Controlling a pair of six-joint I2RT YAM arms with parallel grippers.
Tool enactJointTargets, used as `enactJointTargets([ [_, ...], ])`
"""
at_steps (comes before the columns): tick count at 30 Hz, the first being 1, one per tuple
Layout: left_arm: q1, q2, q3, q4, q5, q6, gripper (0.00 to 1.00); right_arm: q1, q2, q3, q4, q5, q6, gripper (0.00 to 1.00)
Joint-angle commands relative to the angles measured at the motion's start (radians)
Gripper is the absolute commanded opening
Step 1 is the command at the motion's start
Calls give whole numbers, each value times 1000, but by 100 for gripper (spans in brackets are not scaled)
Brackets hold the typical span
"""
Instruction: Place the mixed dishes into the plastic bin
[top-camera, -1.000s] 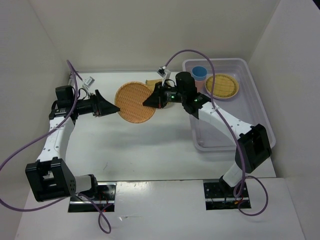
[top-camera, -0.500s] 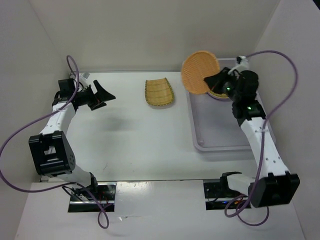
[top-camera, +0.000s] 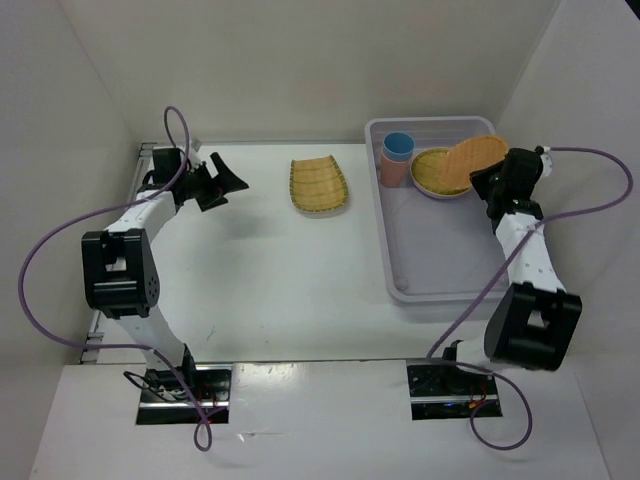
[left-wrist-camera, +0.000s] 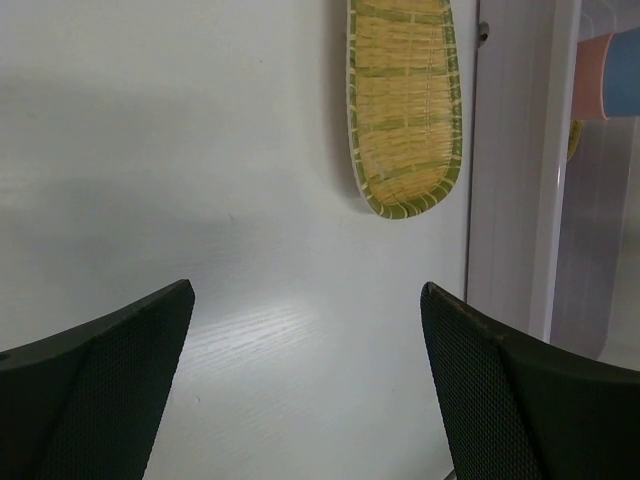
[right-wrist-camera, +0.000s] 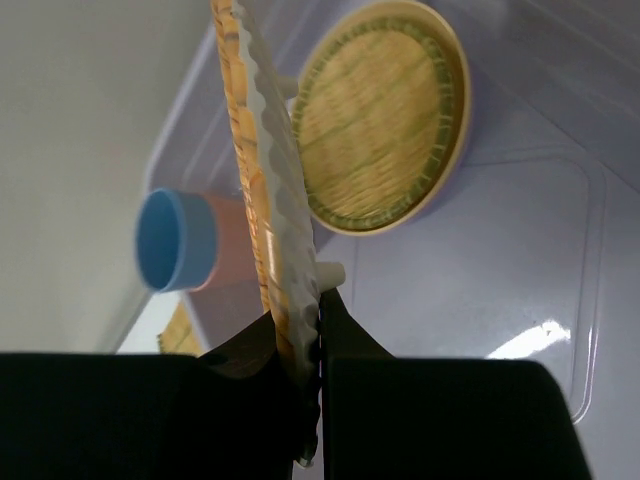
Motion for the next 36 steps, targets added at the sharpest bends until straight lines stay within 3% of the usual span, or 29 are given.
enactJointTargets([
  [1, -29, 51, 80, 71, -9, -28, 100, -7, 100, 96, 134, 32, 56, 0],
  [13, -49, 200, 174, 100, -20, -46, 100, 2, 449, 268, 215, 14, 83, 0],
  [26, -99, 275, 270, 64, -29, -46, 100, 20, 632, 352, 241, -43, 92, 0],
  [32, -118, 294, 292, 55, -29, -46, 100, 40, 683, 392, 227, -43, 73, 15],
  [34, -127, 303, 301, 54, -29, -36, 100, 51, 712, 430, 197, -43, 63, 32],
  [36, -136, 312, 301, 45, -29, -36, 100, 51, 733, 469, 151, -43, 33, 56],
])
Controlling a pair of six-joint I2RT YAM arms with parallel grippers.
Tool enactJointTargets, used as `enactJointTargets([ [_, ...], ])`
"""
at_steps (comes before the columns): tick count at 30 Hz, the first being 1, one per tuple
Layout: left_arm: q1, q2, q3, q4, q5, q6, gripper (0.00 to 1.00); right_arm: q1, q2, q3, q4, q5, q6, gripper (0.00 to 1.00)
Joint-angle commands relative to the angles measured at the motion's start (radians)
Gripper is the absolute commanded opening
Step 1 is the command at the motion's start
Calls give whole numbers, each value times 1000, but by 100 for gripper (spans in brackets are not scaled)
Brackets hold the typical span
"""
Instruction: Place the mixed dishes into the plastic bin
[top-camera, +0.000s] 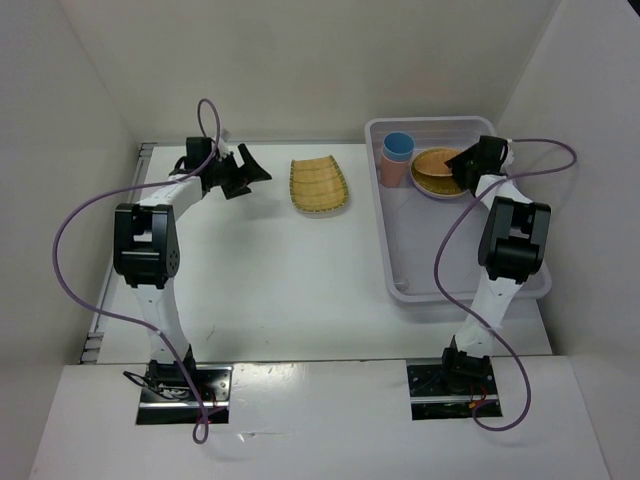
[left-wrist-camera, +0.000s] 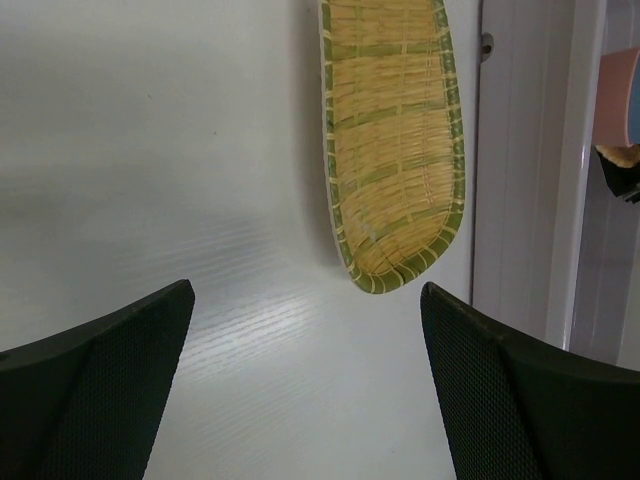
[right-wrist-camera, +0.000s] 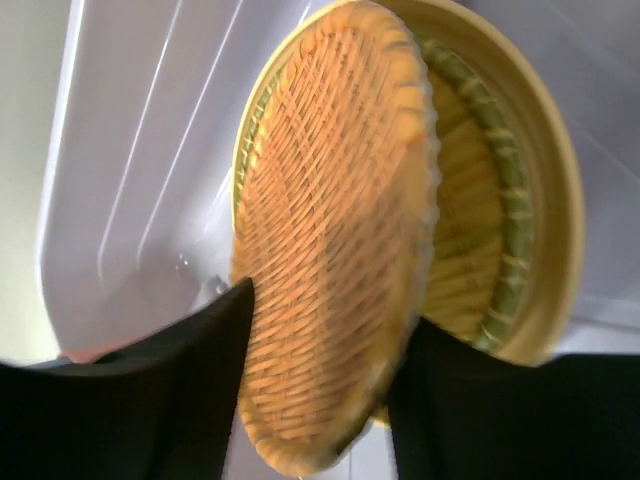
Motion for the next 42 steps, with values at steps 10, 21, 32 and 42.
enactJointTargets([
  [10, -48, 50, 84, -18, -13, 38, 100, 45, -85, 77, -221, 199, -127, 79],
  [21, -99, 110, 123, 3, -62, 61, 100, 100, -581, -210, -279, 306, -242, 84],
  [32, -152, 152, 123, 56, -62, 39, 100, 109, -1017, -429, -235, 102, -300, 84],
  [42, -205, 172, 97, 159, -186, -52, 99, 143, -1100, -491, -205, -105, -360, 84],
])
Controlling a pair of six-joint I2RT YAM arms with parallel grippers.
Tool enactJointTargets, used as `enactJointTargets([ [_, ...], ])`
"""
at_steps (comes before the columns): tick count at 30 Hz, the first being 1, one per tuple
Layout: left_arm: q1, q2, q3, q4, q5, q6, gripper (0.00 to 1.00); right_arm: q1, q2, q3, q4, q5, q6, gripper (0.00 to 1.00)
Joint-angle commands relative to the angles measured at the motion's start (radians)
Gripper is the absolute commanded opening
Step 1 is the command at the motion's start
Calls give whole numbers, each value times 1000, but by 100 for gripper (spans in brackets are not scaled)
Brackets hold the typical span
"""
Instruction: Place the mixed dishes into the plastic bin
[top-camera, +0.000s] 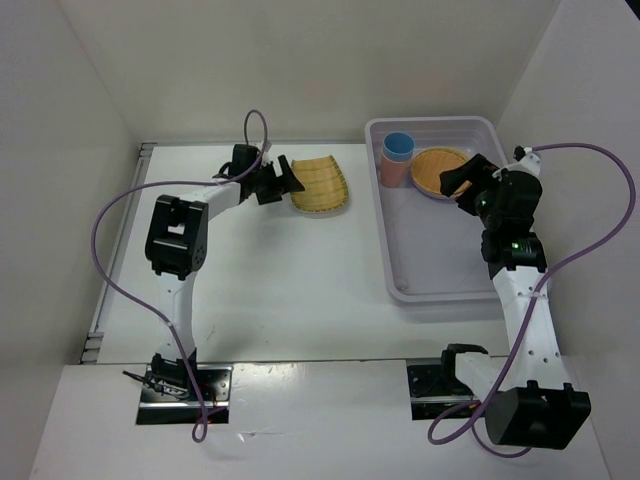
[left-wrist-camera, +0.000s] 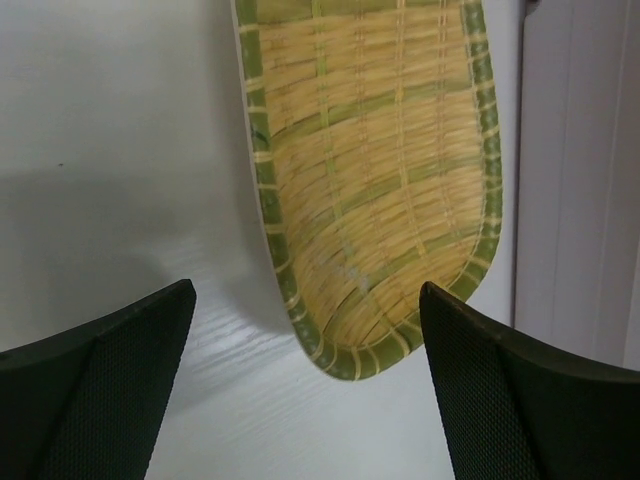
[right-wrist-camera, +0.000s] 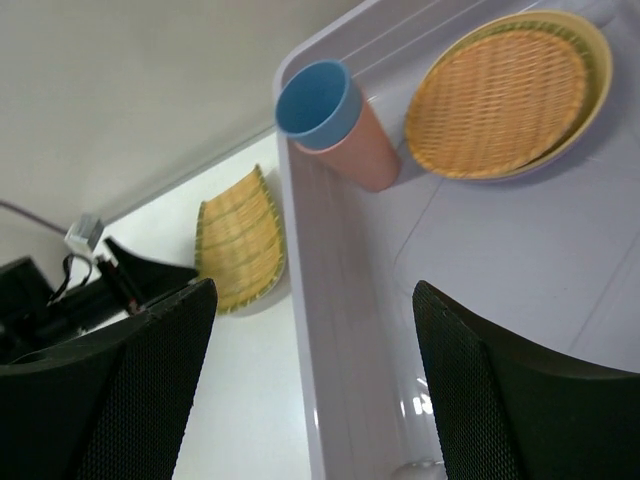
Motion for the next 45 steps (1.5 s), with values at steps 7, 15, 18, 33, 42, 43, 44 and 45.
enactJointTargets([
  [7, -23, 47, -31, 199, -66, -149, 87, 31, -1, -16, 81, -97, -56, 84],
  [15, -23, 93, -9, 251, -31, -210, 53, 31, 26, 3, 90, -129, -76, 84],
  [18, -23, 102, 0, 260, -41, -210, 39, 31, 36, 3, 99, -138, -85, 84],
  [33, 45, -134, -69, 193, 133, -112, 0, 114, 135, 55, 142, -341, -114, 84],
  [42, 107, -383, -71, 14, 376, 3, 0, 284, 319, 112, 191, -454, -113, 85],
  [43, 107, -397, -80, -11, 388, 14, 0, 300, 347, 127, 200, -465, -113, 85],
  [44, 107, -408, -80, -20, 402, 14, 0, 315, 359, 136, 210, -465, -113, 85],
  [45, 107, -427, -80, -20, 416, 26, 0, 329, 370, 136, 219, -475, -113, 85],
])
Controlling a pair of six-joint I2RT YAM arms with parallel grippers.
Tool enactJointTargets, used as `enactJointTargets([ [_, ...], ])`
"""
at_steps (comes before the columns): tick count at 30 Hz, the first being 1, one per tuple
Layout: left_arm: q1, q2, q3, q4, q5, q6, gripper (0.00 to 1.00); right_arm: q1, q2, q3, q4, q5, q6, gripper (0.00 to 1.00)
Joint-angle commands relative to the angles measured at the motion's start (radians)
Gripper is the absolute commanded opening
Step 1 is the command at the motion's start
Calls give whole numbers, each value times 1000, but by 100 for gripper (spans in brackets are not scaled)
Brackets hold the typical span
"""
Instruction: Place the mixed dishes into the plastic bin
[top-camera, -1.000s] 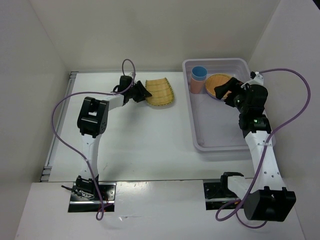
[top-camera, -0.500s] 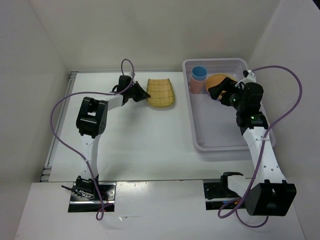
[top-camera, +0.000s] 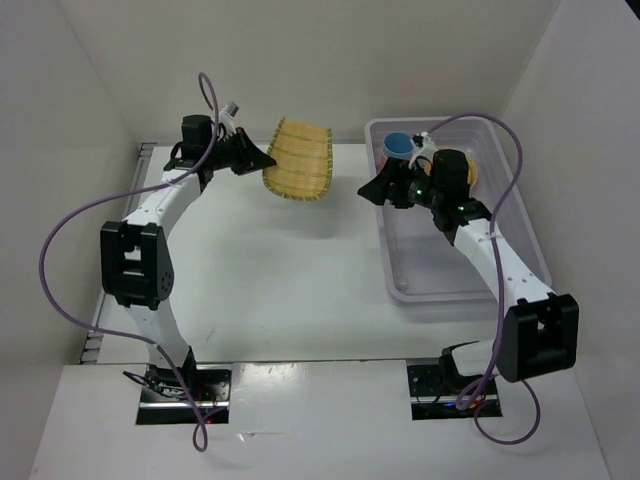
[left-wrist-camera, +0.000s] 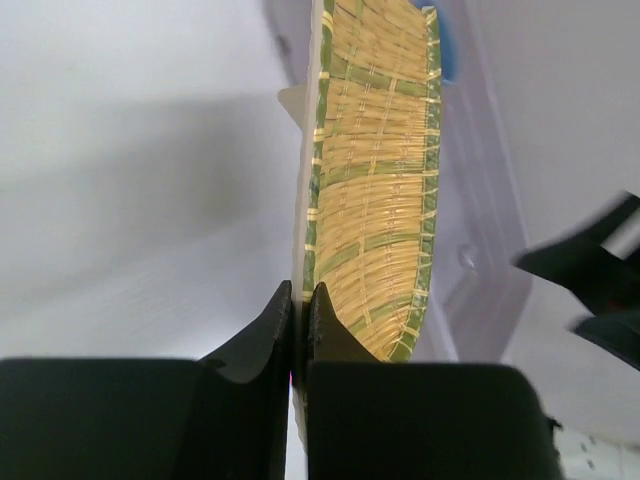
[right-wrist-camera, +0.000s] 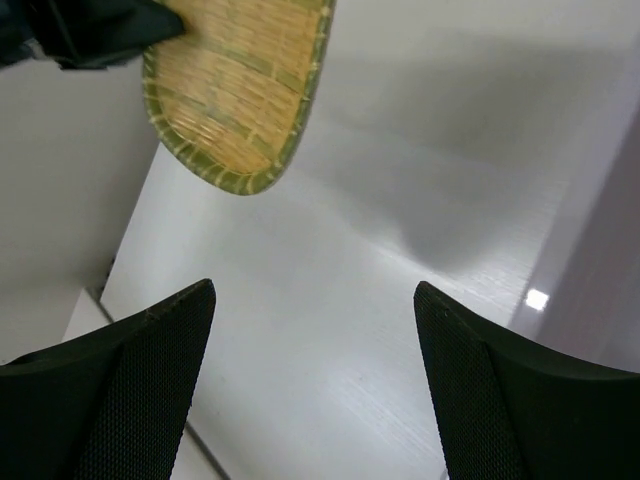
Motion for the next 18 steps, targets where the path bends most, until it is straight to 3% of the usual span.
enactJointTargets([
  [1, -13, -83, -1, -6, 173, 42, 0, 62, 42, 63, 89, -61, -19, 85],
  [18, -57, -167, -70, -9, 300, 45, 0, 102, 137, 109, 186, -111, 26, 85],
])
